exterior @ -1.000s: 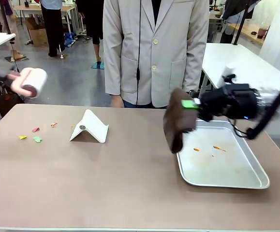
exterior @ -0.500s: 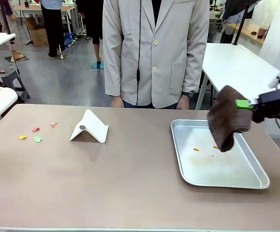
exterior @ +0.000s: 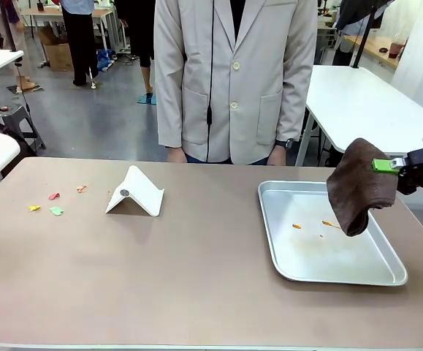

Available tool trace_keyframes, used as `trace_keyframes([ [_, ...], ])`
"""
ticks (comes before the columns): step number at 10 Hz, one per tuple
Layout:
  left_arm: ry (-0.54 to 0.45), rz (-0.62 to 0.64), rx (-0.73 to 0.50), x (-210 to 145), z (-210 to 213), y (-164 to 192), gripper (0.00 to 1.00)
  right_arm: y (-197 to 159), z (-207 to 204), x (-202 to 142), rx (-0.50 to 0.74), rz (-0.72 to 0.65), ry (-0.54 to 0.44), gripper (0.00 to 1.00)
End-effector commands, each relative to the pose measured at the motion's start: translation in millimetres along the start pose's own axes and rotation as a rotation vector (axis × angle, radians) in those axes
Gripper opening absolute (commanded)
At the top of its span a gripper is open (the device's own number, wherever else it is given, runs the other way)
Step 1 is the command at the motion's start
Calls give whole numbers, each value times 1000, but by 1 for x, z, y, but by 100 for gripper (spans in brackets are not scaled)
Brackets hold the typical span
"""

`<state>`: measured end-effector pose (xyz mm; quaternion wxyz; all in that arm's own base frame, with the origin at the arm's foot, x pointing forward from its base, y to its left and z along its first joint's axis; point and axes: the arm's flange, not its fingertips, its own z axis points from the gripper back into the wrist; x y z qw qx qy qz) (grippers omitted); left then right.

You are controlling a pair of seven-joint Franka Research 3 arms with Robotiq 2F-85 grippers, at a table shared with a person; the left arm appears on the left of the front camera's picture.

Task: Clean the surface of the table.
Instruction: Hold the Lint Roller with your left hand and the towel with your right hand.

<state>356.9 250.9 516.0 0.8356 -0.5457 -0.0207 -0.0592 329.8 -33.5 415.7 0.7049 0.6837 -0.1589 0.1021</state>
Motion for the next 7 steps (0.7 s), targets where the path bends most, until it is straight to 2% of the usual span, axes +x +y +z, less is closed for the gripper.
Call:
trace_keyframes([
  [1,-25,27,-34,3,2,6,0,4,-3,0,14,3,7,0],
  [7,-25,27,-34,3,2,6,0,4,-3,0,14,3,7,0],
])
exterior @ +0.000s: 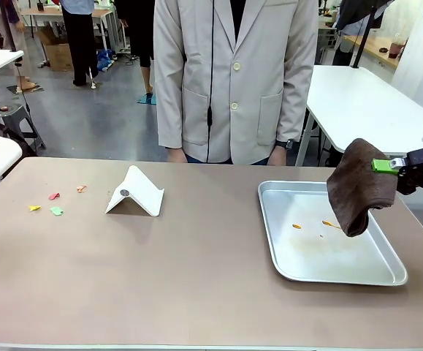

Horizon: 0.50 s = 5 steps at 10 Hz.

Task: Clean the surface of the table.
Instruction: Hold the Lint Roller with your left hand and the towel with your right hand.

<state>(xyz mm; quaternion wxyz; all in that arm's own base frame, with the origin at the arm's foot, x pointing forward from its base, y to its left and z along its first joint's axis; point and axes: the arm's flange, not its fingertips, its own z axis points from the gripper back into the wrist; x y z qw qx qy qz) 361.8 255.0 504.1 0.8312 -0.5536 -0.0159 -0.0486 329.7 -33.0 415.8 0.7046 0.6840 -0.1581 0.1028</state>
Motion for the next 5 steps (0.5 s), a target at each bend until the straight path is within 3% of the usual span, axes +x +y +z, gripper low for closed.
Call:
trace_keyframes([
  [1,-20,5,-16,0,3,-7,0,4,-2,1,12,3,5,0],
  [5,-20,5,-16,0,3,-7,0,4,-2,1,12,3,5,0],
])
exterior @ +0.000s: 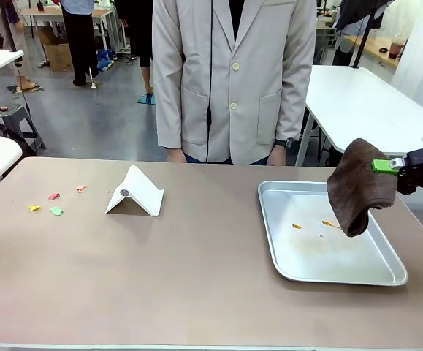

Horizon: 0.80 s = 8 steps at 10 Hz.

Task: Clean the surface of the table.
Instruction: If a person points to the right, clean the right side of the table with your right hand, and if they point to the left, clean the left side with your left hand.

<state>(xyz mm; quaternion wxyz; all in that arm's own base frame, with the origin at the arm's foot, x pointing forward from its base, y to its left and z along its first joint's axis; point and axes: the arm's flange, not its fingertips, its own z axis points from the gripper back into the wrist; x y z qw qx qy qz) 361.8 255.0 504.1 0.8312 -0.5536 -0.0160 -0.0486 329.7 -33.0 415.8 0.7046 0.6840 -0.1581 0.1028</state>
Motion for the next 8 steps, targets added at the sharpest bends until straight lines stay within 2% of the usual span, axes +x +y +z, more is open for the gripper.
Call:
trace_keyframes([
  [1,-20,5,-16,0,3,-7,0,4,-2,1,12,3,5,0],
  [8,-20,5,-16,0,3,-7,0,4,-2,1,12,3,5,0],
])
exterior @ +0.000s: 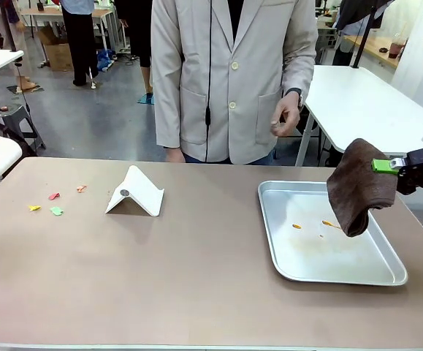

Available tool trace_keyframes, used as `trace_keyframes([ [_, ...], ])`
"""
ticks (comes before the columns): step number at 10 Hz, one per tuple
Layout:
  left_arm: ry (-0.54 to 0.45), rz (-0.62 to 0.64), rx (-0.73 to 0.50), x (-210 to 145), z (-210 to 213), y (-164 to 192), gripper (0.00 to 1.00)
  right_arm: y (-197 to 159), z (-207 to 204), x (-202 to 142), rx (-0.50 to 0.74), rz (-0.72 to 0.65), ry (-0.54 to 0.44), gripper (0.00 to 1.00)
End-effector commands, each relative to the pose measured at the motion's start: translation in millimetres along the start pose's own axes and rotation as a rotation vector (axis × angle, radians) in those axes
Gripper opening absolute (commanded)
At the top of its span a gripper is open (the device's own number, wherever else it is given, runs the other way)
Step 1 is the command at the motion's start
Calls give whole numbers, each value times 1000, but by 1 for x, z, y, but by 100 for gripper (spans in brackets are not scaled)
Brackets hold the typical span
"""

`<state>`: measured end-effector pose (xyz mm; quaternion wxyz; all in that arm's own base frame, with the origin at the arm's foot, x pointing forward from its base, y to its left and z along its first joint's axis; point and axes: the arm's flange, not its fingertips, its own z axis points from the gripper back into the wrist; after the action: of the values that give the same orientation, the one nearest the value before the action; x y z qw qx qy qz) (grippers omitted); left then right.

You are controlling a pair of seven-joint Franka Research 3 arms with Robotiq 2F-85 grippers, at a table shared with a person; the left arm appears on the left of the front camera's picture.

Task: Clean the surface of the table.
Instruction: If a person points to the right, clean the right side of the table with your right hand, and if they point to the left, clean the left side with your left hand.

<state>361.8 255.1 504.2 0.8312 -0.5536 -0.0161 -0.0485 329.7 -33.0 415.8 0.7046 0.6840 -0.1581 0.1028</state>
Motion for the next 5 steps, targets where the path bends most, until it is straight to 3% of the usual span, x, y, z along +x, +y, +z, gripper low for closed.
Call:
trace_keyframes([
  [1,-20,5,-16,0,2,-7,0,4,-2,1,12,3,5,0],
  [5,-20,5,-16,0,2,-7,0,4,-2,1,12,3,5,0],
])
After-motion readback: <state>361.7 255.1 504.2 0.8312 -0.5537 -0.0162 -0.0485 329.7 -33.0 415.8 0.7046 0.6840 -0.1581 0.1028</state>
